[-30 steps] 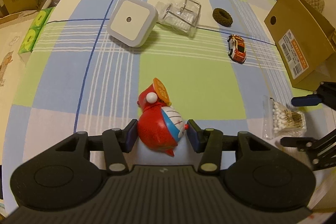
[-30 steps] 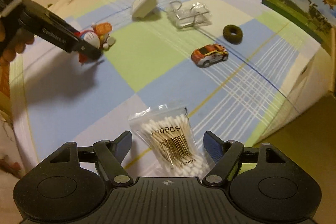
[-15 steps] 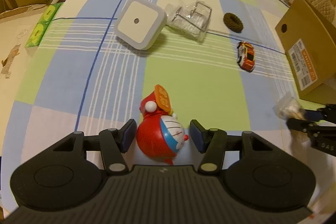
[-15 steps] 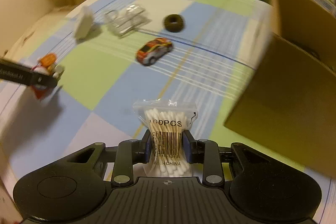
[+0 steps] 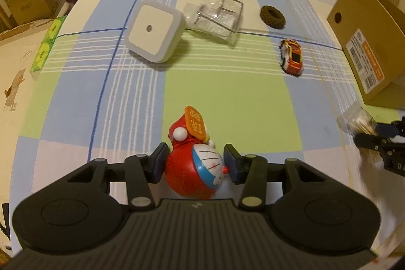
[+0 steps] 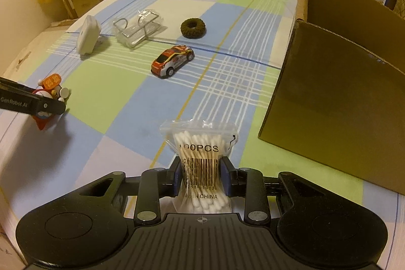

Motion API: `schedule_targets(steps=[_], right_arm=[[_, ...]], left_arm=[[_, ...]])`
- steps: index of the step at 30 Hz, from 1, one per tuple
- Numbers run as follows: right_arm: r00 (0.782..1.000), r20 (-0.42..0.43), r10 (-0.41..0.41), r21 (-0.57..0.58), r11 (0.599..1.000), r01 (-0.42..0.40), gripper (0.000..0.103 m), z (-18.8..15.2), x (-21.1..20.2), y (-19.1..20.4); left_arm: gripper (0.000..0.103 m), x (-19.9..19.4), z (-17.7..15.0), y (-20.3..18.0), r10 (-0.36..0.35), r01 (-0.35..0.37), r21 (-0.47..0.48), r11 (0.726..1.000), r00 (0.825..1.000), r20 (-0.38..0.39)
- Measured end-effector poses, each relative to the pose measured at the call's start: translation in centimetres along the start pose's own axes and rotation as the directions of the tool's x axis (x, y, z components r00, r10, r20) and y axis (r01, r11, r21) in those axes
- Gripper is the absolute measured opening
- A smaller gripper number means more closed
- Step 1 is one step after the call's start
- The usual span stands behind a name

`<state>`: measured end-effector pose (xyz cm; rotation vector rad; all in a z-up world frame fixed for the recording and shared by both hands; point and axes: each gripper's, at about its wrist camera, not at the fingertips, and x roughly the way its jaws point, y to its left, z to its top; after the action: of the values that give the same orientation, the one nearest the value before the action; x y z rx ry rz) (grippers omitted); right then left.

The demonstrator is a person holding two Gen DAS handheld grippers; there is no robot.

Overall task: Organize objects
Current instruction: 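Carry the cotton swab bag and red toy toward the cardboard box with both tools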

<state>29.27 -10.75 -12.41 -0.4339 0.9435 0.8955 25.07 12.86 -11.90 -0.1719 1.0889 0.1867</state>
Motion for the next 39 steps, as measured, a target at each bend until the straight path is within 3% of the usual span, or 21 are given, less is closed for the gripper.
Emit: schedule_targets(steps=[11,29,39], right_arm=[[1.000,0.018,-0.020,-0.014,1.000,0.021,0.023,-0.5,0.0,0.4],[1.000,0.005,0.017,0.093,0.996,-0.017,0.021,-2.2,-2.3,-1.5],[0.999,0.044,0.008,0.132,0.991,-0.014,0.021,-3.1,-4.7,-3.1]], left_arm=[[0.043,-0.2,-0.5,-1.9,-0.016,0.016,0.046,0.999,1.000,-0.003],[0.043,-1.5,-0.7,-5.2,-0.033,0.030,0.100,0.995,0.999,0.033],[0.043,-2.0,-0.7,-7.8,-0.057,0.049,0.135,0.990,0.997,0.051]])
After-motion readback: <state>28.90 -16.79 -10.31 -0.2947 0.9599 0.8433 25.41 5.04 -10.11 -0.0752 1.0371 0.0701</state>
